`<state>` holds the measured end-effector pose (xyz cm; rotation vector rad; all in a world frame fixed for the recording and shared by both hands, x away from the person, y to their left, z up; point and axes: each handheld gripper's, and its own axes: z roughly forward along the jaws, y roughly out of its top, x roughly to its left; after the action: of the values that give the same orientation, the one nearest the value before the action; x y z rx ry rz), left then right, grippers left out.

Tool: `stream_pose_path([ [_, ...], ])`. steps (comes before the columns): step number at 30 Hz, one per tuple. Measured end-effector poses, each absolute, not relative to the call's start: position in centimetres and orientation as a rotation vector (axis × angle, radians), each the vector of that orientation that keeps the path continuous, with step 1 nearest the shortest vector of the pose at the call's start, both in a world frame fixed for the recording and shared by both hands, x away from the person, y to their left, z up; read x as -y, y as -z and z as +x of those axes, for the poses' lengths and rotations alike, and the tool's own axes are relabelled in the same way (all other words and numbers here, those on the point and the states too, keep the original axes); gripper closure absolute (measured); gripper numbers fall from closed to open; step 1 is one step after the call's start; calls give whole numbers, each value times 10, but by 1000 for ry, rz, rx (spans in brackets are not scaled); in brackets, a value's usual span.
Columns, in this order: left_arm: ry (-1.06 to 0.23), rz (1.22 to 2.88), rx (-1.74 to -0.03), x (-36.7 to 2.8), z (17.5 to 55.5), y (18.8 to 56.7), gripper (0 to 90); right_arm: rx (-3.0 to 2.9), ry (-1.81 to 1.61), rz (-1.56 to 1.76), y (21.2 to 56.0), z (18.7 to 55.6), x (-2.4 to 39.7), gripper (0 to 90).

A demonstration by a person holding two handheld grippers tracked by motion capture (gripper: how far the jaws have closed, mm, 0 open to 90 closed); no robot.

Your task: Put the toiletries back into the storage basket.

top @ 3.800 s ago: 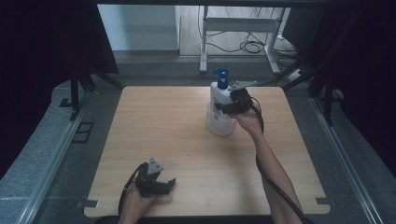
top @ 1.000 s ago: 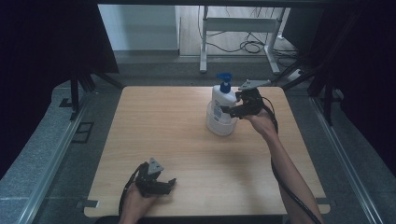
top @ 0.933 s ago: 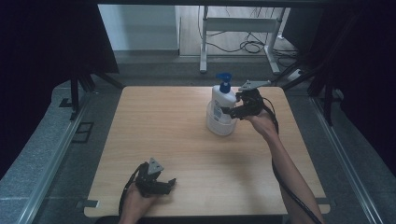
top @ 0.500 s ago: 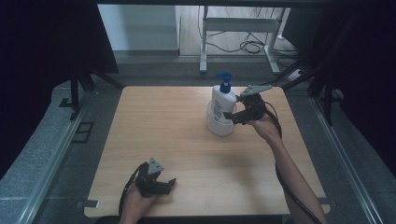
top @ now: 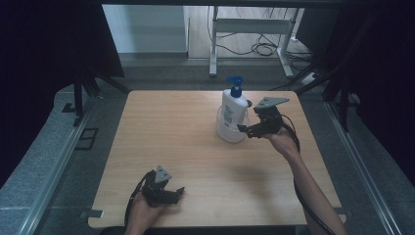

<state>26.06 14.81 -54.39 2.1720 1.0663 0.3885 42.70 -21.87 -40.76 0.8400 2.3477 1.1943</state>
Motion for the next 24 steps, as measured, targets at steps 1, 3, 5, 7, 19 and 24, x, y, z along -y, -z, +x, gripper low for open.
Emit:
stream_pose_path([
  [1, -389, 2172, -1066, -148, 261, 544, 119, -2347, -1195, 840, 408, 426, 219, 18],
  [3, -389, 2172, -1067, -148, 261, 544, 119, -2348, -1199, 842, 411, 422, 221, 17],
  [5, -389, 2172, -1068, -148, 261, 544, 119, -2352, -1195, 837, 414, 418, 223, 15],
  [7, -389, 2171, -1068, -148, 261, 544, 119, -2357, -1189, 833, 415, 415, 224, 13],
  [19, -390, 2171, -1069, -148, 261, 544, 119, -2385, -1155, 826, 429, 395, 234, 0],
  [24, -390, 2170, -1070, -148, 261, 544, 119, -2377, -1165, 843, 434, 386, 240, 0],
])
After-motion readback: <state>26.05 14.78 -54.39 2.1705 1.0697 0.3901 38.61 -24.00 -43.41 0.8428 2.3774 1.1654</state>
